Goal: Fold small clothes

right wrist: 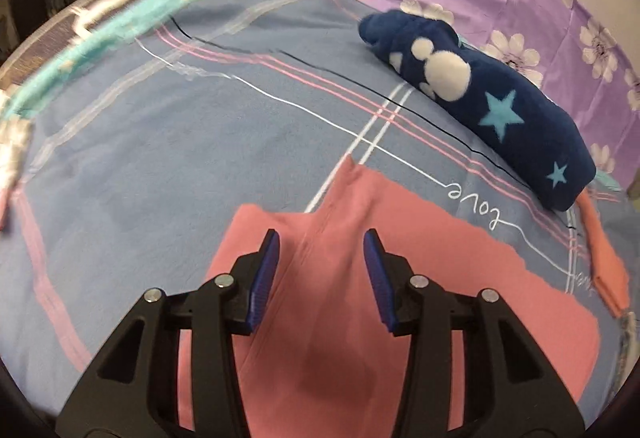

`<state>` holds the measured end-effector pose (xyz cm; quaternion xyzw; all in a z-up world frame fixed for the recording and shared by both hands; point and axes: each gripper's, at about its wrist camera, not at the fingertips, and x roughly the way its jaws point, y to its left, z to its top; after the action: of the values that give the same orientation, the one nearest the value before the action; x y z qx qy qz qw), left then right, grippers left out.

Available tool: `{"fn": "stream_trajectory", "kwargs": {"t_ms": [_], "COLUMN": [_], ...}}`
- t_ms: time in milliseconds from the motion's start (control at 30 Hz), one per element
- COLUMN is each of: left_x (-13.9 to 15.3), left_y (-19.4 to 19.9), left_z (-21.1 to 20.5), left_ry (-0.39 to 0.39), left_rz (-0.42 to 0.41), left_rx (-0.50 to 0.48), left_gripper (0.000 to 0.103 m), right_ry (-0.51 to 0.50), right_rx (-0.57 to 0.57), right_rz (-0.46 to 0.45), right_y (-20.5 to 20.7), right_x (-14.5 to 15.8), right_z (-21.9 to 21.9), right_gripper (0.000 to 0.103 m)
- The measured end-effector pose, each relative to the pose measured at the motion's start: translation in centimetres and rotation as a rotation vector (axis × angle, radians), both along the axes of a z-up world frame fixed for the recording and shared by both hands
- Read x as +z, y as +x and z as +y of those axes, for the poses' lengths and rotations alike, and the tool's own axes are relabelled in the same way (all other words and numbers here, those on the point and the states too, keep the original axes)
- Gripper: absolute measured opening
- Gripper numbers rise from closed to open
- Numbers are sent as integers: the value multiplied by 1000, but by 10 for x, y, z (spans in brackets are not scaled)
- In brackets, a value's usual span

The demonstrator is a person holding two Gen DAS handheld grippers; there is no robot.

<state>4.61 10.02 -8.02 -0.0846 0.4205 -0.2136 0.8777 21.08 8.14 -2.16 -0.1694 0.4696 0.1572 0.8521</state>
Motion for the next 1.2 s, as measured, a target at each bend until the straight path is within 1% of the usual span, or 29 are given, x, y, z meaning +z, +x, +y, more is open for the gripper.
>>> {"fn": "stream_trajectory", "kwargs": {"t_ms": [33,67,100,167,233,300,367,433,500,533,567,633,667,700,800,867,933,967,1000,1033,1067,1133,1200], "left_x": [-1,-2,-1,1,1,-2,-5,-5,-6,-6,-6,-8,-8,-9,-11,-12,-12,-12,-12,-12,-12,-12,-11], "left_y": [0,-1,-4,-11,-18,-21,-18,-20,-22,-23,-25,-27,-27,-27,-23,-22,-23,-23,-23,-23,-24,-26,-25], "left_z": [-1,-1,0,1,2,3,6,9,8,8,7,8,10,12,18,19,19,19,20,20,21,24,31], "left_ry": [25,30,30,42,51,52,43,36,41,45,46,38,24,10,-30,-40,-44,-43,-45,-48,-53,-66,-109], "left_rz": [5,8,3,-9,-14,-8,-6,-5,-8,-11,-13,-12,-8,-3,7,9,9,9,11,13,15,15,26], "left_rx": [-3,-9,-16,-22,-24,-19,-15,-11,-11,-12,-13,-11,-9,-7,-1,0,0,-1,0,1,4,6,17], "left_gripper": [7,4,3,2,2,2,2,2,2,2,2,2,2,2,3,3,3,3,3,3,3,3,4], "right_ry": [10,19,40,110,131,102,78,56,55,60,71,96,97,98,120,122,117,107,81,61,62,78,97], "right_rx": [-4,-15,-29,-38,-31,-12,8,21,34,34,37,32,28,29,60,110,154,164,169,166,162,152,160], "right_rz": [23,28,6,-41,-65,-48,-17,-14,-38,-34,-24,-17,-28,-43,-48,-14,44,70,97,99,80,64,62], "right_y": [4,7,7,4,1,3,8,12,9,10,10,8,5,2,-12,-24,-29,-29,-27,-26,-25,-25,-25], "right_x": [-4,-6,-3,11,18,11,-5,-17,-18,-17,-15,-6,-1,5,20,23,14,8,-3,-11,-13,-8,0], "right_z": [0,0,-1,-7,-6,-2,2,4,5,5,4,-1,-2,-4,-8,-6,0,3,9,12,14,16,16], "right_gripper": [19,8,6,5,5,5,5,6,6,7,12,19,23,25,26,26,22,18,17,17,18,20,30]}}
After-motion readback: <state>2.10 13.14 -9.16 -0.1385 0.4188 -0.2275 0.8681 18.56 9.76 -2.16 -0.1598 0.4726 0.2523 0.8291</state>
